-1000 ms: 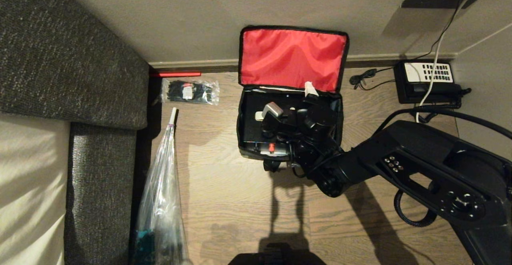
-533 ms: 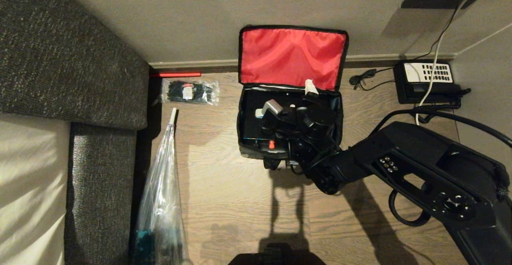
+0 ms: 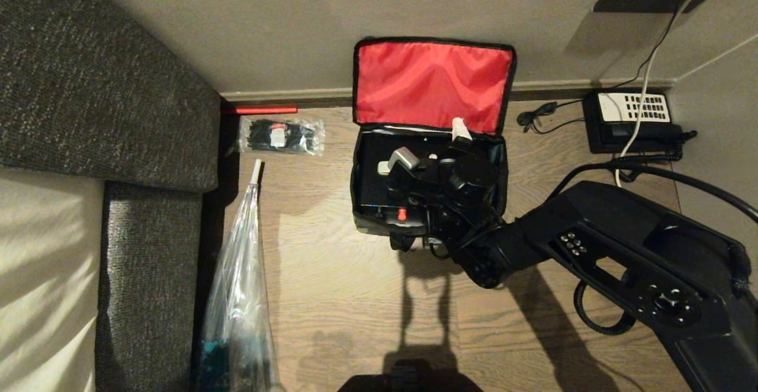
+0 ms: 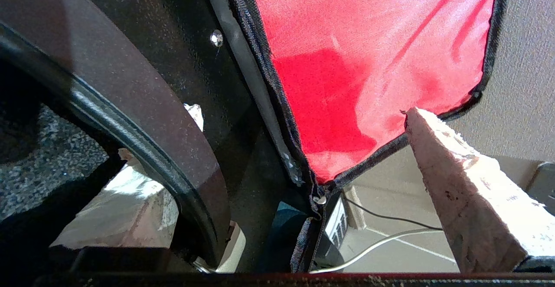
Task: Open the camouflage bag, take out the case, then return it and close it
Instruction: Grip the handle, then lift the black box
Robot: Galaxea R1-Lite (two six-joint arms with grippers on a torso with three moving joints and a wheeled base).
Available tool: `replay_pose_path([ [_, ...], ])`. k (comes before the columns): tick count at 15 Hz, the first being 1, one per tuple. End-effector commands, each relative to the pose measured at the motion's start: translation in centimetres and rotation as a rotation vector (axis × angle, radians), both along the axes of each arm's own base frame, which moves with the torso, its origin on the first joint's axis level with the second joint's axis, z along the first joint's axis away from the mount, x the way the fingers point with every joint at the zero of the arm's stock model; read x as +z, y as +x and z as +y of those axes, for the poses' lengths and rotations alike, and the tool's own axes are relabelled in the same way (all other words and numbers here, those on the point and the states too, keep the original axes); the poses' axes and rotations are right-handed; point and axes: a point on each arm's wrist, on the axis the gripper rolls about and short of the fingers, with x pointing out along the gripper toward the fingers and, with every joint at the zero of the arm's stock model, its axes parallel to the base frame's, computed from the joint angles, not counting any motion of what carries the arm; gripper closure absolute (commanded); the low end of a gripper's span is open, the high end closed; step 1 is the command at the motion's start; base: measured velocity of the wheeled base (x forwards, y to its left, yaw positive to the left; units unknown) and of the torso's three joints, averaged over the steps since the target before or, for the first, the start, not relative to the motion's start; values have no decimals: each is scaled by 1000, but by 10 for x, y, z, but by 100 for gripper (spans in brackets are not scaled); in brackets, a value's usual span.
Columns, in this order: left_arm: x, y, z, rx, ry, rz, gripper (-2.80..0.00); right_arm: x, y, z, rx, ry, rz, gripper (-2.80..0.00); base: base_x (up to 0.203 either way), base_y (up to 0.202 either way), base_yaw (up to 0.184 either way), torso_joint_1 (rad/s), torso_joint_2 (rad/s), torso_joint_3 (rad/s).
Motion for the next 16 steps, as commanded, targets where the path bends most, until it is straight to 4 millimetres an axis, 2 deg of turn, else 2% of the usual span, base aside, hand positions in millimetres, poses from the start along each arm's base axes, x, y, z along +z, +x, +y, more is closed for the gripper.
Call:
replay_pose_path([
  [1, 0, 0, 0, 0, 0, -1, 0, -11, 1, 0, -11, -4, 14, -221, 0, 0, 0, 0, 0, 0],
  [2, 0, 0, 0, 0, 0, -1, 0, -13, 3, 1, -21, -1, 15, 0, 0, 0, 0, 0, 0, 0],
  [13, 0, 0, 0, 0, 0, -1, 0, -27, -7, -3, -19, -39, 77, 0, 0, 0, 0, 0, 0, 0],
  [16, 0, 0, 0, 1, 0, -1, 0, -14, -11, -7, -28, -21, 65, 0, 0, 0, 0, 0, 0, 0],
])
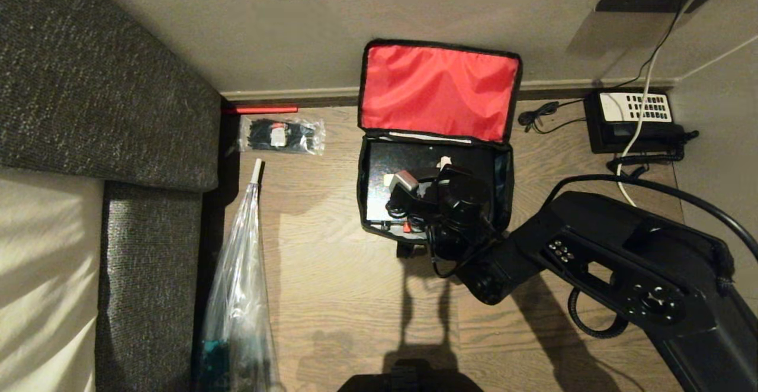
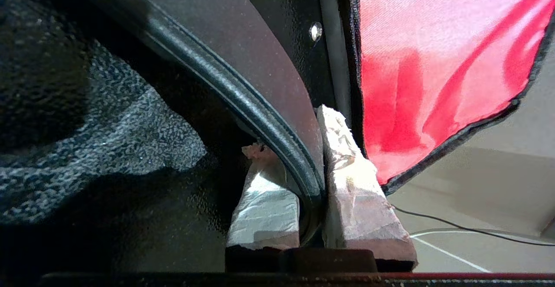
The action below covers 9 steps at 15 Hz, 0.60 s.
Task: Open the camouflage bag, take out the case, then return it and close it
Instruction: Lift the black box
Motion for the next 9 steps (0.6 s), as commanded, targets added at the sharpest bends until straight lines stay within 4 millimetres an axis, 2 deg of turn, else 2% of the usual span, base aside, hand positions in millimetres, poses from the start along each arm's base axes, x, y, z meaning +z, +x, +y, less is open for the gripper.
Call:
replay_pose_path([
  [1, 0, 0, 0, 1, 0, 0, 0, 18, -5, -4, -45, 30, -28, 0, 0, 0, 0, 0, 0, 0],
  [4, 0, 0, 0, 1, 0, 0, 0, 48, -18, -4, -86, 110, -77, 0, 0, 0, 0, 0, 0, 0],
  [9, 0, 0, 0, 0, 0, -1, 0, 86, -51, 5, -49, 152, -118, 0, 0, 0, 0, 0, 0, 0],
])
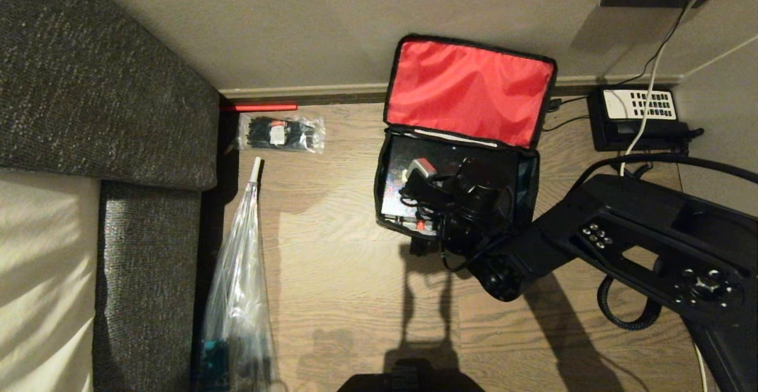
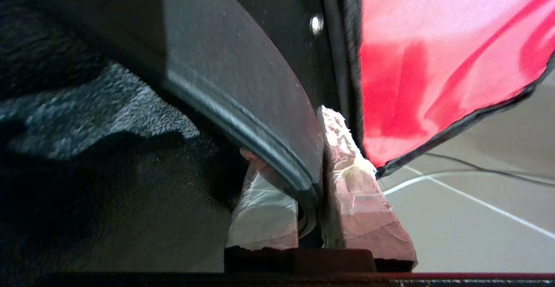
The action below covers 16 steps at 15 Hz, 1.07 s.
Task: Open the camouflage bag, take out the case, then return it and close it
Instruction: Lift the black box
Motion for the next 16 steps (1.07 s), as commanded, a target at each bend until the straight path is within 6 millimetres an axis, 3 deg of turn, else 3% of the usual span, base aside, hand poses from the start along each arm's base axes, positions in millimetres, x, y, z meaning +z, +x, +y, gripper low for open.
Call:
replay_pose_path([
  [1, 0, 0, 0, 1, 0, -1, 0, 38, -18, -2, 17, 47, -72, 0, 0, 0, 0, 0, 0, 0],
  [7, 0, 0, 0, 0, 0, 0, 0, 62, -30, -8, 19, 55, -93, 0, 0, 0, 0, 0, 0, 0],
  [12, 0, 0, 0, 2, 0, -1, 0, 65, -42, -5, 48, 62, -84, 0, 0, 0, 0, 0, 0, 0],
  [16, 0, 0, 0, 1, 0, -1, 0, 86, -48, -10, 48, 85, -117, 0, 0, 0, 0, 0, 0, 0],
])
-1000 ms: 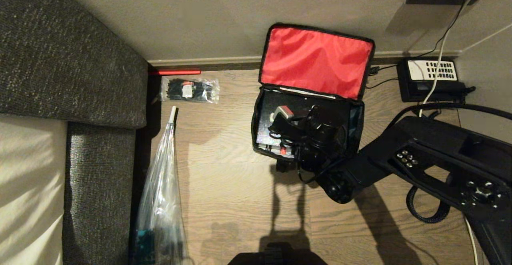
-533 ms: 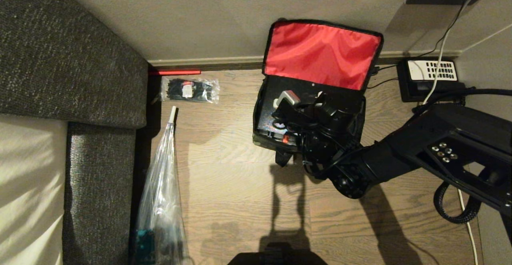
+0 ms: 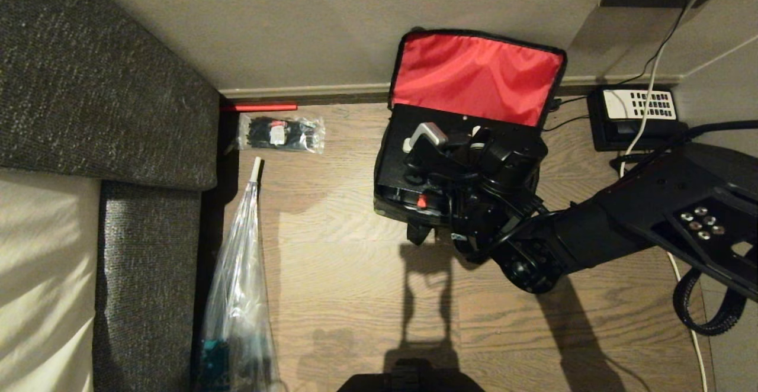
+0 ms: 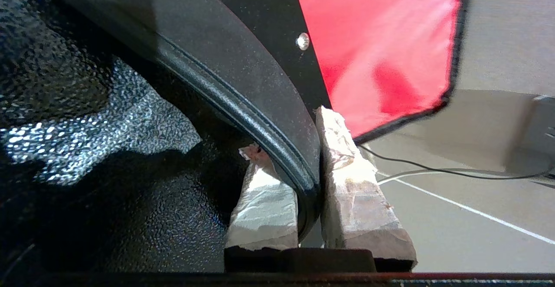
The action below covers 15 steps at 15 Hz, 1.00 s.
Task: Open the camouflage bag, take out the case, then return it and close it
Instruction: Lift the black box
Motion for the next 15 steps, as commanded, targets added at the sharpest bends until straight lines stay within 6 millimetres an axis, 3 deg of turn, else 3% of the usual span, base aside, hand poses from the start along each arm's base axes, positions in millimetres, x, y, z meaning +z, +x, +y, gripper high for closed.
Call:
replay_pose_path([
  [1, 0, 0, 0, 0, 1, -1, 0, 24, -8, -6, -3, 32, -48, 0, 0, 0, 0, 0, 0, 0],
  [5, 0, 0, 0, 0, 0, 0, 0, 41, -21, -14, 2, 30, -38, 0, 0, 0, 0, 0, 0, 0],
  [9, 0, 0, 0, 0, 0, -2, 0, 40, -35, -17, 25, 19, -24, 0, 0, 0, 0, 0, 0, 0],
  [15, 0, 0, 0, 0, 0, -2, 0, 65, -54, -33, 25, 13, -20, 0, 0, 0, 0, 0, 0, 0],
])
